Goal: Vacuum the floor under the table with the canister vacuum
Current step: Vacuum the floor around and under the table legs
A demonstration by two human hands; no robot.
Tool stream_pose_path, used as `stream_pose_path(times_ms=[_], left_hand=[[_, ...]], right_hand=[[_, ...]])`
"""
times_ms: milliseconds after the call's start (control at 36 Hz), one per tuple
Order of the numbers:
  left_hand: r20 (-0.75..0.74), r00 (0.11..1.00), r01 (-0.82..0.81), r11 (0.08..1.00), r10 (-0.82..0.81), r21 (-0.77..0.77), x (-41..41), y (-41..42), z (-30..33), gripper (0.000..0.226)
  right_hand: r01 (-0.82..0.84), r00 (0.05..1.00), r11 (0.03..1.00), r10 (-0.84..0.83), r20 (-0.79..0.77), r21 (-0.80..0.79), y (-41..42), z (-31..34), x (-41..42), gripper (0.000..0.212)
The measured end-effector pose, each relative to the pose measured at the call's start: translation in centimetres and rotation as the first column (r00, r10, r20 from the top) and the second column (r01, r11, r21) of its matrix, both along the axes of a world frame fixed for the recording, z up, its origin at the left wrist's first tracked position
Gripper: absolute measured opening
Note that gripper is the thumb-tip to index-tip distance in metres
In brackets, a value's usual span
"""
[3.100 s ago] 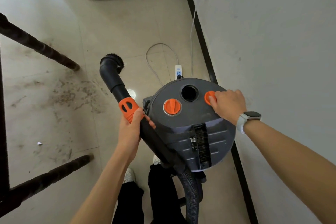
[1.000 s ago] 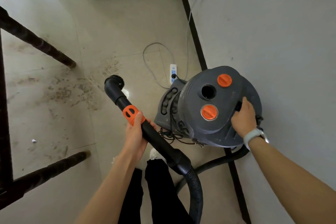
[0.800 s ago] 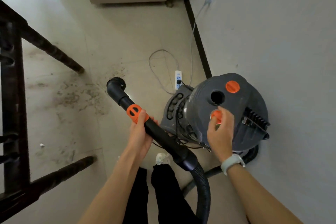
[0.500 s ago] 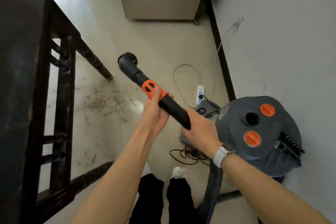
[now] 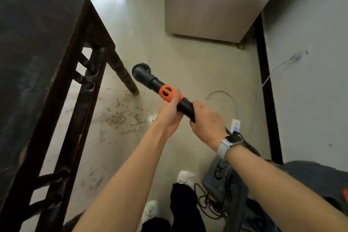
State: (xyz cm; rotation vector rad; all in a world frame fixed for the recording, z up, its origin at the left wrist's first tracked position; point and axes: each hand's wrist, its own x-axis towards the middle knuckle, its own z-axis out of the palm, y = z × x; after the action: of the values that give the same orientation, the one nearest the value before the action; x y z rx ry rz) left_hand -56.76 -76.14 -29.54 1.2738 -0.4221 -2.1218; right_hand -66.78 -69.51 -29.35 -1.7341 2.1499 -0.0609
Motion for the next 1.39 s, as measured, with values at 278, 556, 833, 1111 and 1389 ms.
stream_pose_path(times_ms=[278,556,833,1111,1389], left_hand=[[0.332,0.919,0.206,0.977,-0.211,0.050,-0.4,-0.8,-23.5,0.008],[0.628,0.596,0.680,0.730,-0.500,-0.064,0.4,-3.0,-43.8,0.039],[0.948,-0.080,0.944,0.282,-0.309,0.172,5.2,-3.2,-55.1,0.066],[0.940,-0.218,0.939,0.207,-0.262,0.276,8.6,-4.3,-58.0,0.085],[0.960,-0.178,0.921,0.306,-0.214,0.239,11.3,-4.7,-58.8,0.089]], right_hand=[[0.099,0.992,0.991,-0.106,0.072,0.089,-1.1,-24.1,0.3,0.036],[0.245,0.970,0.960,-0.242,-0.035,0.136,-3.2,-40.3,-3.9,0.029],[0.537,0.835,0.821,-0.550,0.021,0.195,3.0,-48.4,-8.6,0.022],[0.275,0.960,0.948,-0.279,0.008,0.161,-1.3,-48.7,-8.8,0.048],[0.357,0.931,0.934,-0.353,-0.090,0.031,-5.9,-48.5,-11.0,0.044]])
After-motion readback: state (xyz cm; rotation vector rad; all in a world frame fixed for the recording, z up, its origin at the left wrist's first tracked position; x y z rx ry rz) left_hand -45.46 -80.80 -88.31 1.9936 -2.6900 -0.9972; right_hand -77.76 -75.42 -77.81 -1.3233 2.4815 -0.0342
